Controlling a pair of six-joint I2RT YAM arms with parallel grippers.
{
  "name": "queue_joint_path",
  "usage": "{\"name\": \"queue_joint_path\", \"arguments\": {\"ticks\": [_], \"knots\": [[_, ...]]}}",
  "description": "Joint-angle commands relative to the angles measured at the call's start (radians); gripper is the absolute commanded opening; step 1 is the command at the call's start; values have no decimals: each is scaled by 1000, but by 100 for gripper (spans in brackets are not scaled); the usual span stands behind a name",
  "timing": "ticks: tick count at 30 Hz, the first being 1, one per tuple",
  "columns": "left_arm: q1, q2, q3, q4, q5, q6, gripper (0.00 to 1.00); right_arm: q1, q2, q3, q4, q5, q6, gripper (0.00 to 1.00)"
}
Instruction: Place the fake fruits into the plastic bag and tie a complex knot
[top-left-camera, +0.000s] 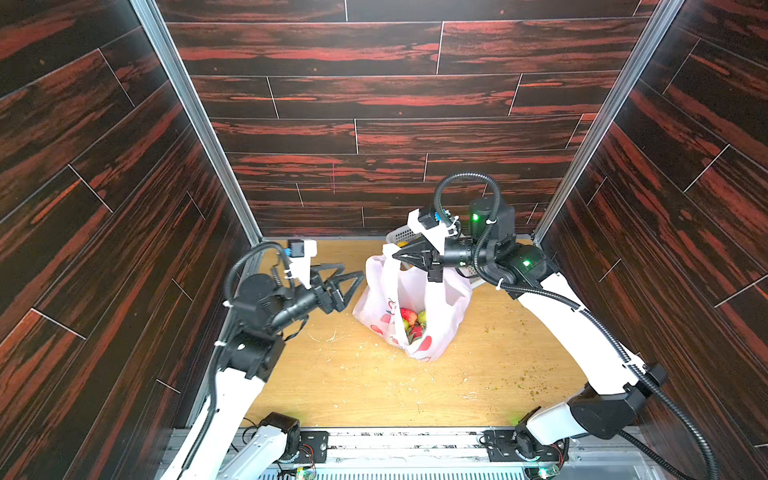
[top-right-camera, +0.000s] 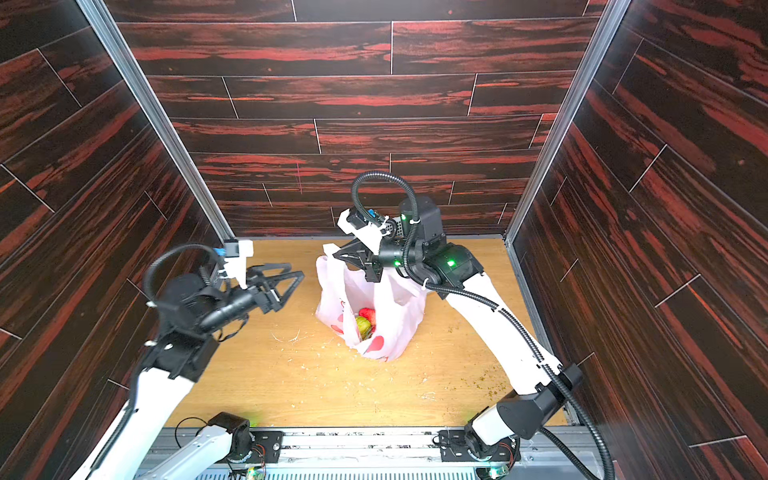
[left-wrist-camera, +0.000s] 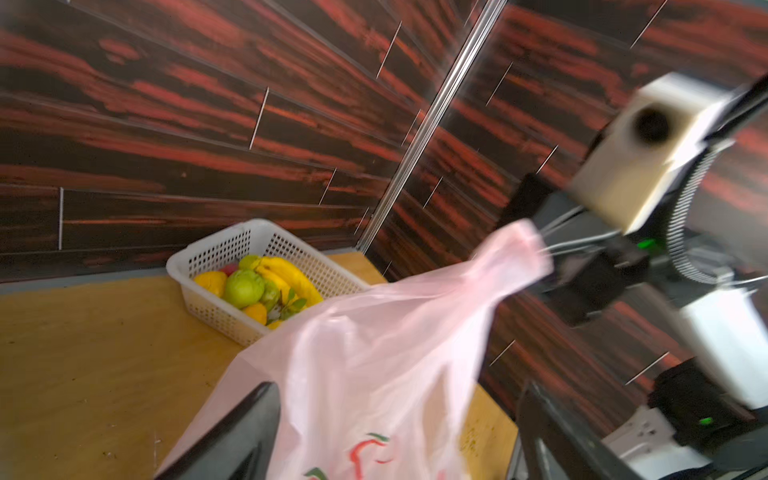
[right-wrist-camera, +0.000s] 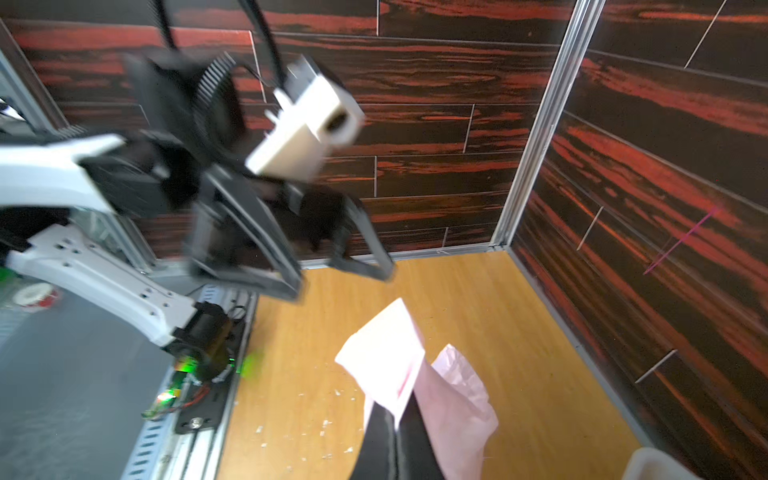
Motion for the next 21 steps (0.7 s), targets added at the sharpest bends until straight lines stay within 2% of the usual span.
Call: {"name": "queue_joint_path", "arguments": {"ticks": [1, 4, 10, 15, 21], "knots": [[1, 15, -28, 220, 82, 66, 95, -1, -48, 40, -19, -47, 49, 0], [1, 41, -52, 351, 132, 71, 95, -1, -34, 62, -52, -47, 67, 0], [-23, 105, -27, 458, 236, 87, 96, -1, -3, 107, -98, -69, 105, 0], [-111, 147, 14, 388, 221, 239, 96, -1, 3, 110, -99, -81, 118, 0], [-130, 219, 45, 425, 213, 227, 96, -1, 5, 108, -111, -79, 118, 0]]}}
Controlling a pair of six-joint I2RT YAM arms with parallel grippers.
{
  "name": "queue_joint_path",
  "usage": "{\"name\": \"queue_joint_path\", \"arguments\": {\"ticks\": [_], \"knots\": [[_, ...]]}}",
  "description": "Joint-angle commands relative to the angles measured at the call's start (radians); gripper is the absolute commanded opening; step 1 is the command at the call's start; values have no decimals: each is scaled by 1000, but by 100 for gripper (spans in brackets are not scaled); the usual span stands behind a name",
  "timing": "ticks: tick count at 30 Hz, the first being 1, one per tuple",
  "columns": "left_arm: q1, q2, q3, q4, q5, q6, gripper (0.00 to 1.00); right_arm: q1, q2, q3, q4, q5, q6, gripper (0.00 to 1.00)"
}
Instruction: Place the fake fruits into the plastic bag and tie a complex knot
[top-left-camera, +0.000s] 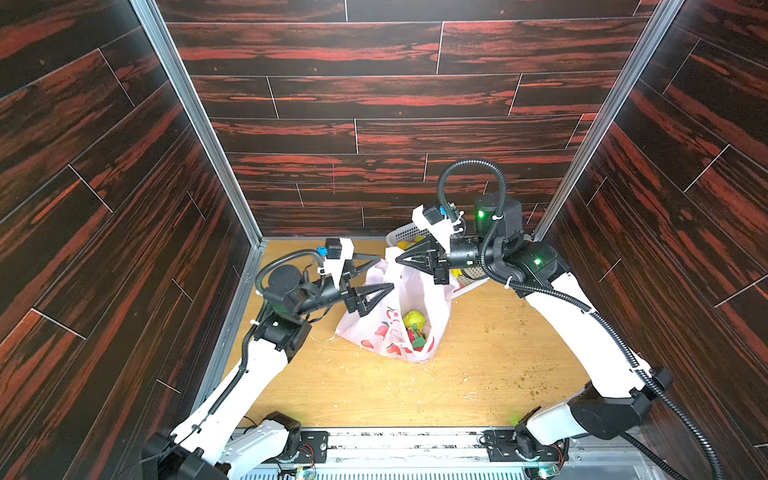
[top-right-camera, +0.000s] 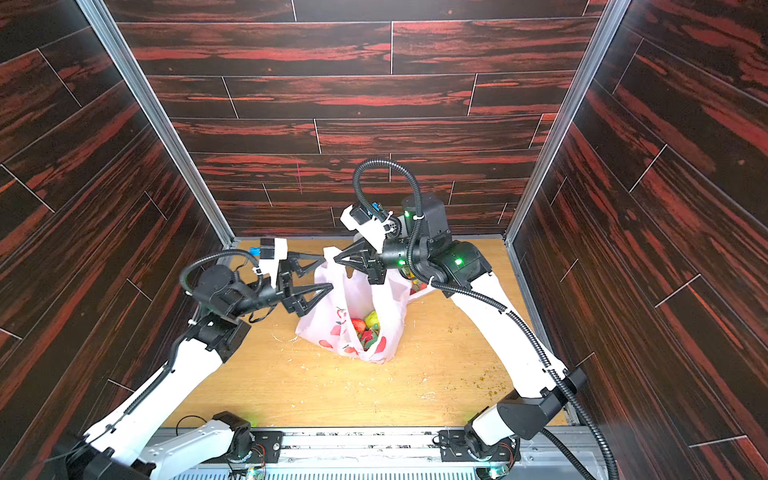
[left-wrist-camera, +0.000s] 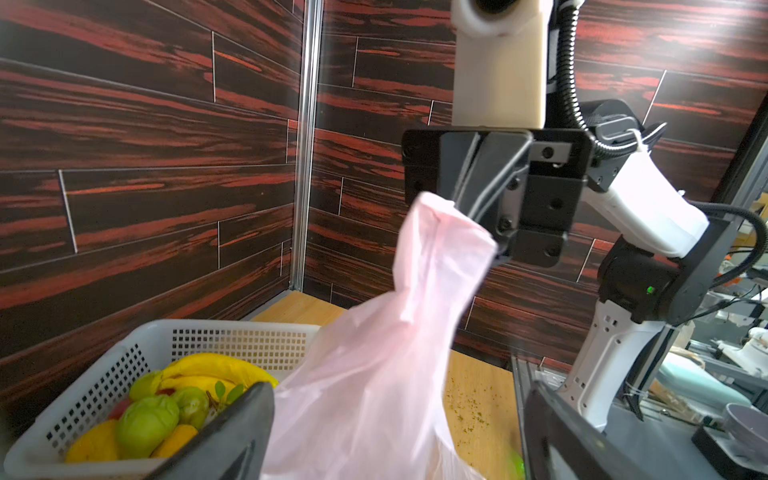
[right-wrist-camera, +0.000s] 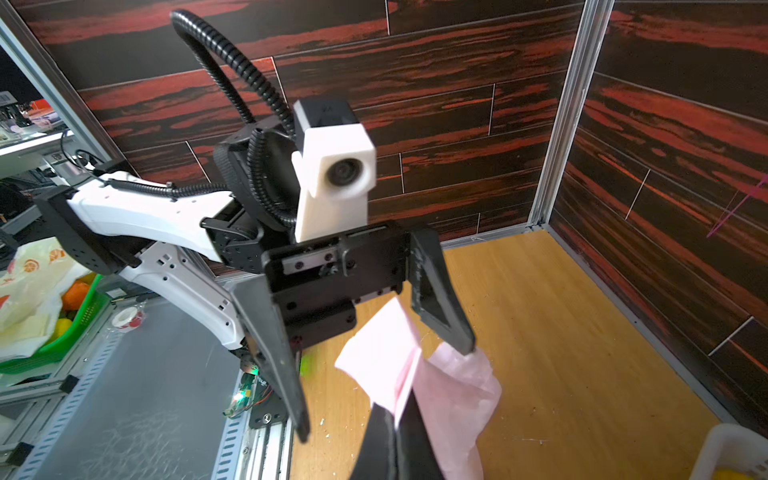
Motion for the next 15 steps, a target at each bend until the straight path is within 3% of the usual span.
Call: {"name": "queue_joint_path", "arguments": {"ticks": [1, 9, 15], "knots": [[-9, 31, 38, 55, 19, 26, 96, -1, 5, 34, 7, -37, 11, 0], [-27, 68, 64, 68, -1, 46, 91, -1, 7, 35, -22, -41, 6, 0], [-27, -1, 97, -142, -29, 190, 85, -1, -9, 32, -32, -14, 3, 0]]}}
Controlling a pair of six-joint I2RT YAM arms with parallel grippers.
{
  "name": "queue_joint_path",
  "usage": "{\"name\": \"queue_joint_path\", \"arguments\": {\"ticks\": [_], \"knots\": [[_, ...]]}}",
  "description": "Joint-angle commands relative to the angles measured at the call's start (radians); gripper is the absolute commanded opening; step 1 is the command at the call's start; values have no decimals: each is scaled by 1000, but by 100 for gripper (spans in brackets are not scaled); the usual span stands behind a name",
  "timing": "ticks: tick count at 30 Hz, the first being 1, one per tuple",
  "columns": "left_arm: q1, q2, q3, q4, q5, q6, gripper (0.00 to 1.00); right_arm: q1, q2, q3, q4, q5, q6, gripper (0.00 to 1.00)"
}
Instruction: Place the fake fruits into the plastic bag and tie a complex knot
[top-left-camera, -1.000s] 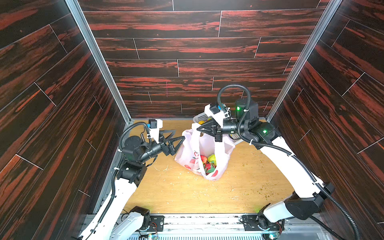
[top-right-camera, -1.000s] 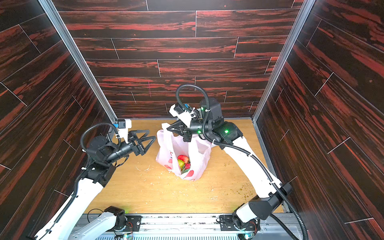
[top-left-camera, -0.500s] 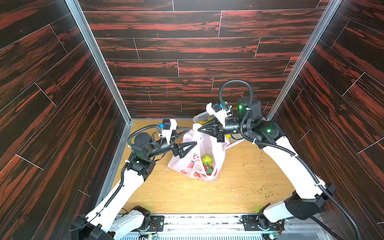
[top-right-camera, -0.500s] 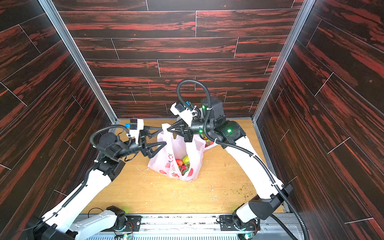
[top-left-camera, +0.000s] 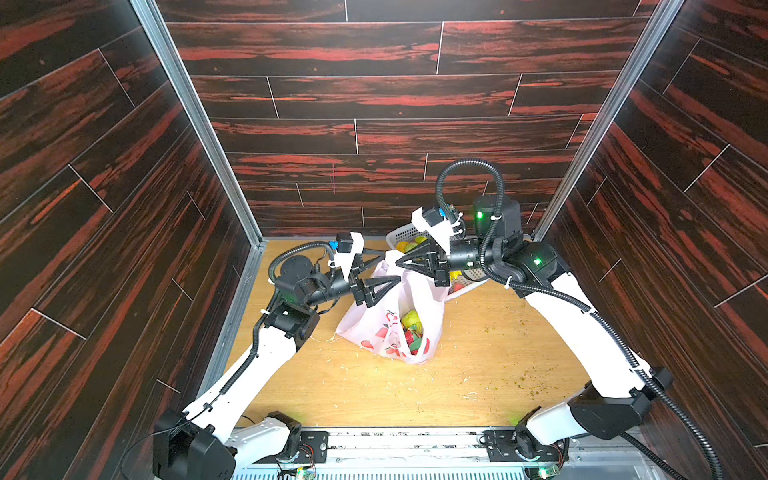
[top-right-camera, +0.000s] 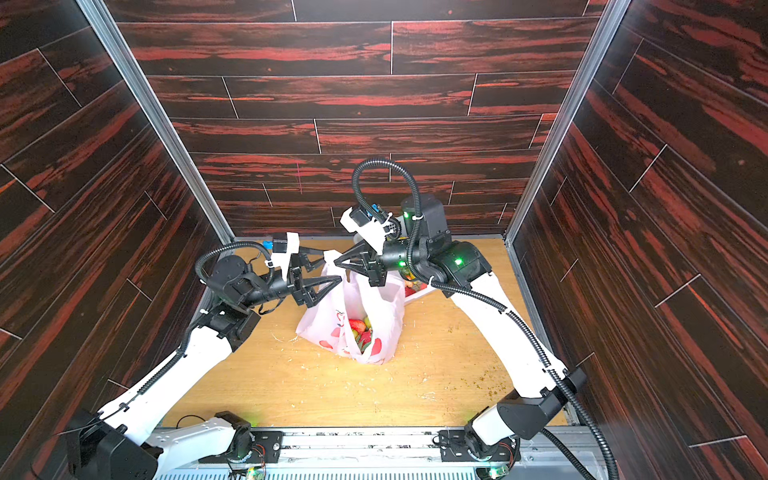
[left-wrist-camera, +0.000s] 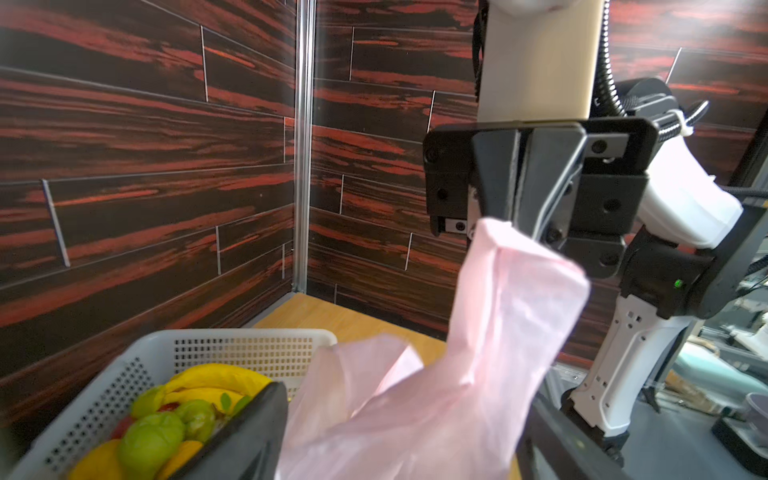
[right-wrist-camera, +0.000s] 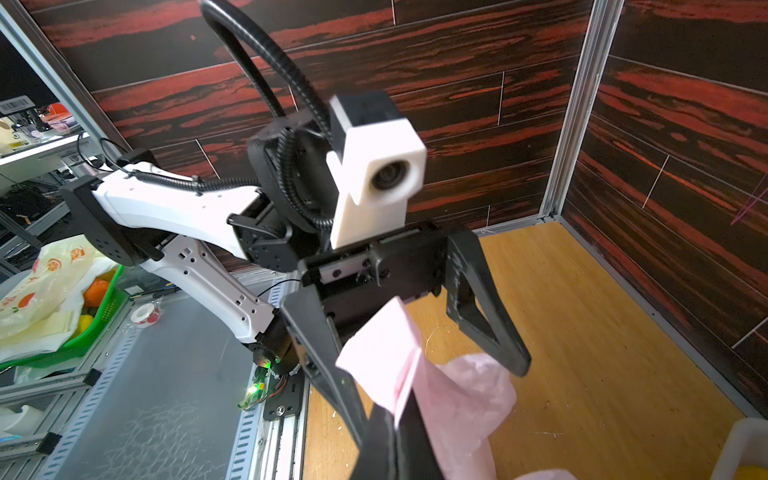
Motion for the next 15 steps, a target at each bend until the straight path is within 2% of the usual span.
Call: {"name": "queue_joint_path", "arguments": {"ticks": [1, 4, 6, 9, 15], "knots": [[-1, -88, 35, -164, -43, 153, 85, -1, -9, 31, -10, 0, -5, 0], [6, -148, 13, -213, -106, 201, 89, -1, -11, 27, -14, -7, -11, 0], [12, -147, 21, -220, -106, 198, 92, -1, -10, 26, -12, -25, -9, 0], [14, -96, 66, -234, -49, 188, 93, -1, -8, 22, 2, -38, 3, 0], [13, 3, 104, -132, 46, 134, 93, -1, -8, 20, 20, -58, 21, 0]]}}
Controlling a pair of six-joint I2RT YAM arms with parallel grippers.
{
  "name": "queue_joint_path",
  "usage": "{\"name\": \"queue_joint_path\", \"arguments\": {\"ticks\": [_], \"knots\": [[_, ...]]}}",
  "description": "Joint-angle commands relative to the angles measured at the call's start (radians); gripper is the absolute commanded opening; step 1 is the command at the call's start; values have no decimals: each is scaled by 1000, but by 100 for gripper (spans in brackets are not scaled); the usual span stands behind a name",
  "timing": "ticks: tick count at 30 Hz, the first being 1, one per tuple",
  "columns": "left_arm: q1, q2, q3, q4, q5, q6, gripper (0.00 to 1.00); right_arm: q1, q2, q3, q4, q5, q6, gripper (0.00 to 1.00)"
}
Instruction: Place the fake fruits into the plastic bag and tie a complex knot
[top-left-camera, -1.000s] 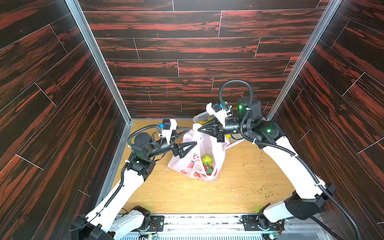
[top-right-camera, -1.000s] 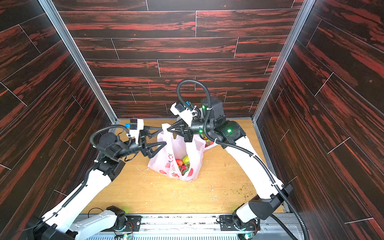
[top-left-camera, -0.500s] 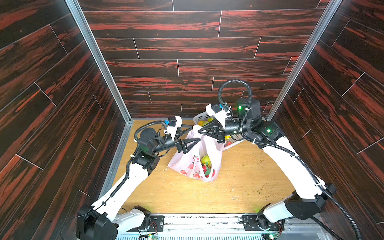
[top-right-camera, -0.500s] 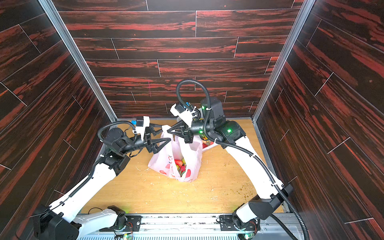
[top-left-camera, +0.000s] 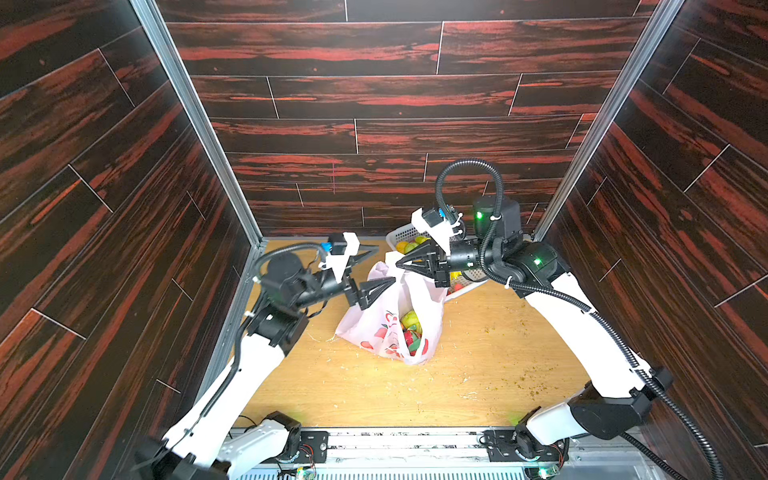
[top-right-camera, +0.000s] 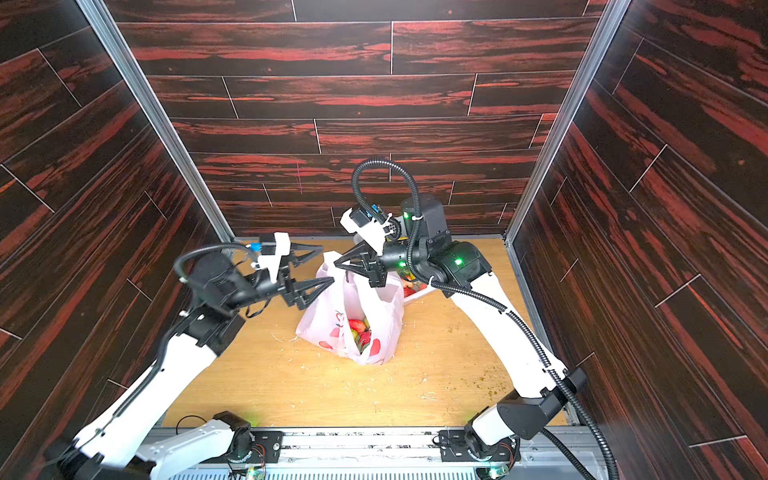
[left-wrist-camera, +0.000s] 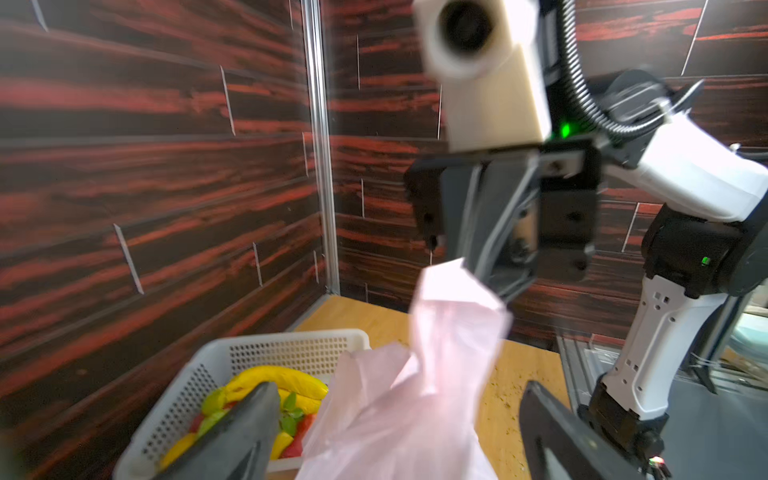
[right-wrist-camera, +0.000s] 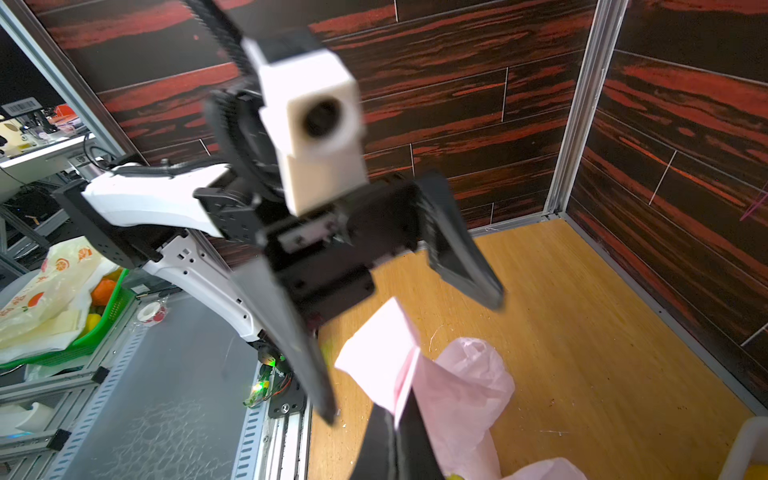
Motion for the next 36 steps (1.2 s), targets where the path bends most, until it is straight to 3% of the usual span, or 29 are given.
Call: {"name": "queue_joint_path", "arguments": {"ticks": [1, 4, 8, 13, 24, 29, 36], "knots": [[4, 48, 40, 39, 75, -6, 92, -1, -6, 21, 28, -46, 17, 0], [5, 82, 55, 60, 112, -26, 86, -1, -4, 22, 36, -52, 24, 0], [3, 96, 38, 72, 171, -41, 59, -1, -7, 25, 46, -32, 35, 0], [-5, 81, -54, 99, 160, -44, 35, -1, -16, 29, 83, -31, 69, 0], [-23, 129, -189, 166, 131, -102, 30, -3, -7, 84, 74, -8, 85, 0], [-25, 138, -298, 314, 100, -194, 28, -18, -3, 100, 64, 13, 93, 0], [-25, 125, -375, 447, 57, -287, 13, -49, 12, 100, 26, -3, 104, 0]]}}
